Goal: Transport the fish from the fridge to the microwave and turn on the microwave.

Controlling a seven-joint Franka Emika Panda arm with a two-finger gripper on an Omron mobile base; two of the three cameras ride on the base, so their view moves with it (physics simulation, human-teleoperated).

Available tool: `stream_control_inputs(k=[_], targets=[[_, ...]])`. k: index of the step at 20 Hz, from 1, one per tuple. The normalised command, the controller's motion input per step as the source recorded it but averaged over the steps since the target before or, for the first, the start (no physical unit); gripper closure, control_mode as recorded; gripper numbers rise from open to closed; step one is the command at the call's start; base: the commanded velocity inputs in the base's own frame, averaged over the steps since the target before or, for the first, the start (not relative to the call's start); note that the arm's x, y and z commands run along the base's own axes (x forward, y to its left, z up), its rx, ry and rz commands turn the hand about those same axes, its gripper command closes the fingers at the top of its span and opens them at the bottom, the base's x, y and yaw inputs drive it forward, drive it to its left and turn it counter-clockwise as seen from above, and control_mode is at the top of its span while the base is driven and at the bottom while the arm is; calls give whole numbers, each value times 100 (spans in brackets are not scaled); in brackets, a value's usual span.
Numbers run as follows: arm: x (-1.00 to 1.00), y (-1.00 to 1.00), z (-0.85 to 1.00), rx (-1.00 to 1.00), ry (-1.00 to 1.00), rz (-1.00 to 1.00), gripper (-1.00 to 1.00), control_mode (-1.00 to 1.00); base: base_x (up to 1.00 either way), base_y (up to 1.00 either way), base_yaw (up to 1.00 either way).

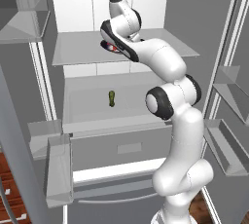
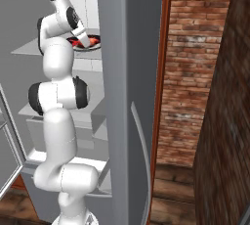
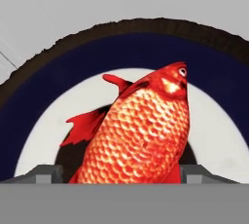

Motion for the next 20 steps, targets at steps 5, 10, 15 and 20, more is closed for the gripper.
stream_control_inputs(k=[5,10,15,20], targets=[[0,0,-11,0,0,-2,100,-100,0,0,0],[0,0,0,0,0,0,100,-100,0,0,0],[-2,2,0,0,-7,0,100,-100,0,0,0],[-13,6,0,0,-17,0,100,-100,0,0,0]])
